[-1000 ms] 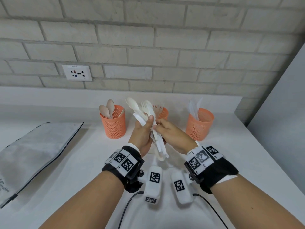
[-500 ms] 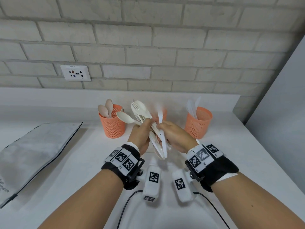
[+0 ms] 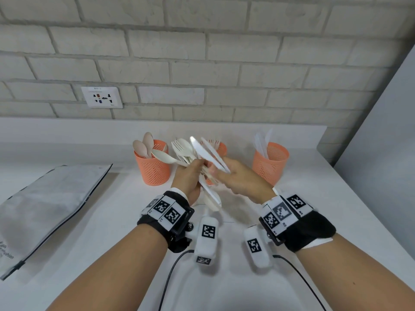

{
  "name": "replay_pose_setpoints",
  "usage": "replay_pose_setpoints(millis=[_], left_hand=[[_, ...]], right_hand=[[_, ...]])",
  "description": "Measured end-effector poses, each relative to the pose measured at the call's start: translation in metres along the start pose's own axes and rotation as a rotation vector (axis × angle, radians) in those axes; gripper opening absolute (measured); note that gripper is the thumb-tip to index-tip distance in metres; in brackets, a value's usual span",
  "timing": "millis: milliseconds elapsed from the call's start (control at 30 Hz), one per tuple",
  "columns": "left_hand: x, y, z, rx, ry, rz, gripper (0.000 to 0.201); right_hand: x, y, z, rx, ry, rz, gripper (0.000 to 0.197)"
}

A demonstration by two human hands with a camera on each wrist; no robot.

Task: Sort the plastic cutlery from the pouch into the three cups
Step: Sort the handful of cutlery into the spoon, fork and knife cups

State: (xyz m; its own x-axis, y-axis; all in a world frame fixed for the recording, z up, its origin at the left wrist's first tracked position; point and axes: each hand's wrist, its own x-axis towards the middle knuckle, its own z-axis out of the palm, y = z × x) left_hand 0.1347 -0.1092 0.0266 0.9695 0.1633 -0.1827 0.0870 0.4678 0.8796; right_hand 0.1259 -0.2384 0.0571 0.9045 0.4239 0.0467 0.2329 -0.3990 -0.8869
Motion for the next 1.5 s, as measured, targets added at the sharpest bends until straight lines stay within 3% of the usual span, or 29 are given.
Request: replay_pose_setpoints(millis=[100, 200, 400, 567, 767, 867, 1000, 1133, 1200, 1300, 1367, 1433, 1500], left_hand=[[-0.002, 0.002, 0.001, 0.031, -0.024, 0.021, 0.013], [-0.003, 0.003, 0.002, 0.0, -0.02, 0.043, 0.022], [0.001, 0.006, 0.0, -0.118, 0.051, 0.009, 0.044], [-0.001, 0.004, 0.004, -0.059, 0.019, 0.023, 0.029], [0.009, 0.007, -0.005, -0.163, 0.129, 0.003, 0.037], [0.009, 0.004, -0.001, -0.129, 0.099, 0.0, 0.021], [0.009, 0.004, 0.006, -0.137, 0.084, 0.01, 0.014], [0.017, 0.009, -0.004, -0.198, 0.073, 0.047, 0.011], [0.017, 0.007, -0.007, -0.203, 0.076, 0.078, 0.01], [0.013, 0.0, 0.0, -0.143, -0.003, 0.101, 0.009], [0.009, -0.005, 0.008, -0.139, -0.075, 0.1, 0.01], [0.008, -0.008, 0.012, -0.16, -0.16, 0.079, 0.014], [0.008, -0.009, 0.014, -0.176, -0.229, 0.061, 0.015]], right_hand=[[-0.002, 0.006, 0.005, -0.047, -0.059, 0.003, 0.026], [-0.001, 0.009, 0.0, -0.107, -0.072, 0.031, 0.011], [-0.005, 0.014, -0.015, -0.132, -0.099, 0.025, 0.016], [-0.001, 0.018, -0.006, -0.189, -0.063, -0.032, 0.011], [-0.007, 0.028, -0.032, -0.141, -0.192, 0.107, 0.029], [-0.009, 0.032, -0.027, -0.084, -0.242, 0.122, 0.012], [-0.009, 0.037, -0.022, -0.109, -0.298, 0.103, 0.031], [-0.016, 0.05, -0.042, -0.138, -0.439, 0.091, 0.009], [-0.015, 0.048, -0.053, -0.178, -0.337, 0.092, 0.01], [0.004, 0.037, -0.072, -0.186, 0.153, -0.047, 0.029], [0.019, 0.026, -0.084, -0.17, 0.395, -0.163, 0.023], [0.036, 0.021, -0.094, -0.181, 0.517, -0.266, 0.013], [0.053, 0.028, -0.103, -0.156, 0.58, -0.299, 0.016]])
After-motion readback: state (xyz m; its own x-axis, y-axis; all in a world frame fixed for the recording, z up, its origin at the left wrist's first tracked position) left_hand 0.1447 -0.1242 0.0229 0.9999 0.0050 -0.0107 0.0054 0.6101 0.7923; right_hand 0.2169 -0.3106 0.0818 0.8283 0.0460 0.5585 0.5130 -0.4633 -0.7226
